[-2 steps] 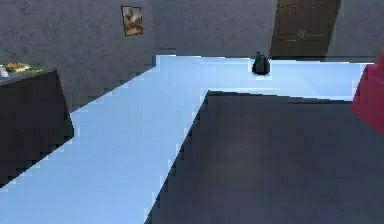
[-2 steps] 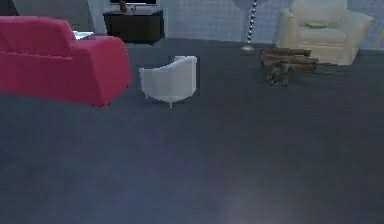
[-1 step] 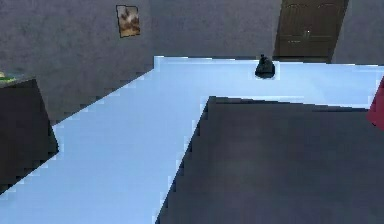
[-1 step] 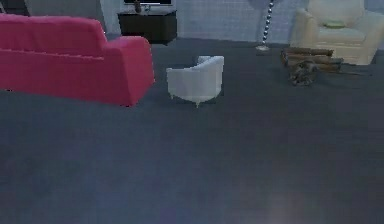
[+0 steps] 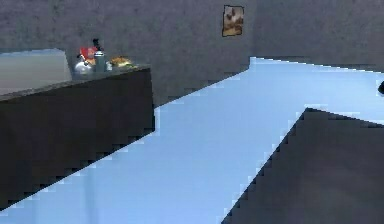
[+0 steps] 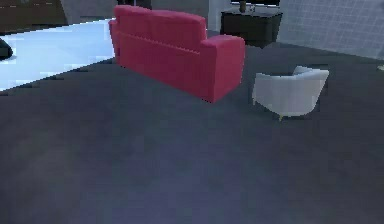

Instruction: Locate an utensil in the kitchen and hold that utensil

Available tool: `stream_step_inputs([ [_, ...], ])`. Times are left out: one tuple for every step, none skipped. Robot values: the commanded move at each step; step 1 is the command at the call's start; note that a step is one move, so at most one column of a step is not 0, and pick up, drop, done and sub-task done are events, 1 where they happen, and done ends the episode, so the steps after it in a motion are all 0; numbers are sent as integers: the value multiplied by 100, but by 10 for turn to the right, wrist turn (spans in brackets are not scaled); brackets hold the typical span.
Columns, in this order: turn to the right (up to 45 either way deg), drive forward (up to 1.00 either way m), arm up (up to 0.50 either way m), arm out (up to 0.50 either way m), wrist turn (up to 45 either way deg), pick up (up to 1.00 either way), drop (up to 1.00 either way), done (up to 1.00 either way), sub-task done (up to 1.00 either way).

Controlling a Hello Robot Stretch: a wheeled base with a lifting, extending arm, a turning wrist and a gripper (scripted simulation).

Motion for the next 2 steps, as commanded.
stream_step_inputs([
  [0, 45, 0, 0, 0, 0, 0, 0, 0],
  [-450, 0, 0, 0, 0, 0, 0, 0, 0],
])
